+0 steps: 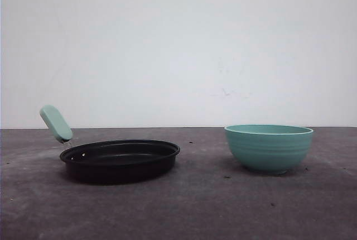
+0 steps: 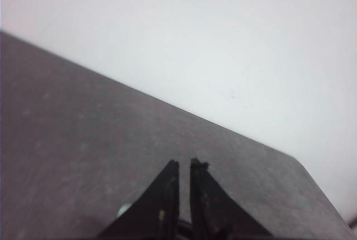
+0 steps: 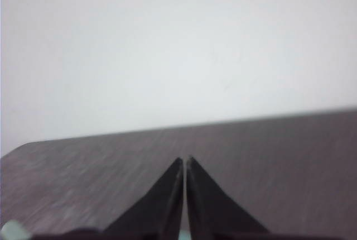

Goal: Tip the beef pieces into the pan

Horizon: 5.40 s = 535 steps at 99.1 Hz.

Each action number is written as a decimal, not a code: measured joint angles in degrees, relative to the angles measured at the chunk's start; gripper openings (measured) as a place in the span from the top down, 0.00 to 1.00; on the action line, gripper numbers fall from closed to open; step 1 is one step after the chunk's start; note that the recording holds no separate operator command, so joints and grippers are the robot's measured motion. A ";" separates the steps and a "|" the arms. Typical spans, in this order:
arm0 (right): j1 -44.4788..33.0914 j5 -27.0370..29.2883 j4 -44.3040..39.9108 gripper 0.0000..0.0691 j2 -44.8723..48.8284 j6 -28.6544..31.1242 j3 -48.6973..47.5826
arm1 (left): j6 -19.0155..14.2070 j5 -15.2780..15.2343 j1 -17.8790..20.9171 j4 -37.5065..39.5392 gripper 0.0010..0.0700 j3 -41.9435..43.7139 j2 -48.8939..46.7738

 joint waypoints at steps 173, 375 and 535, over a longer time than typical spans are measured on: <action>0.00 -2.99 -23.82 0.01 22.32 -6.99 26.43 | -15.74 10.71 -9.18 32.94 0.10 -2.01 62.36; 0.02 -16.87 -8.00 0.97 80.56 -6.27 19.02 | -14.64 8.70 -23.32 12.50 0.93 -1.66 35.39; 46.88 46.90 26.36 0.99 52.17 -46.64 18.93 | -4.22 1.86 -29.90 -7.23 0.93 22.62 46.21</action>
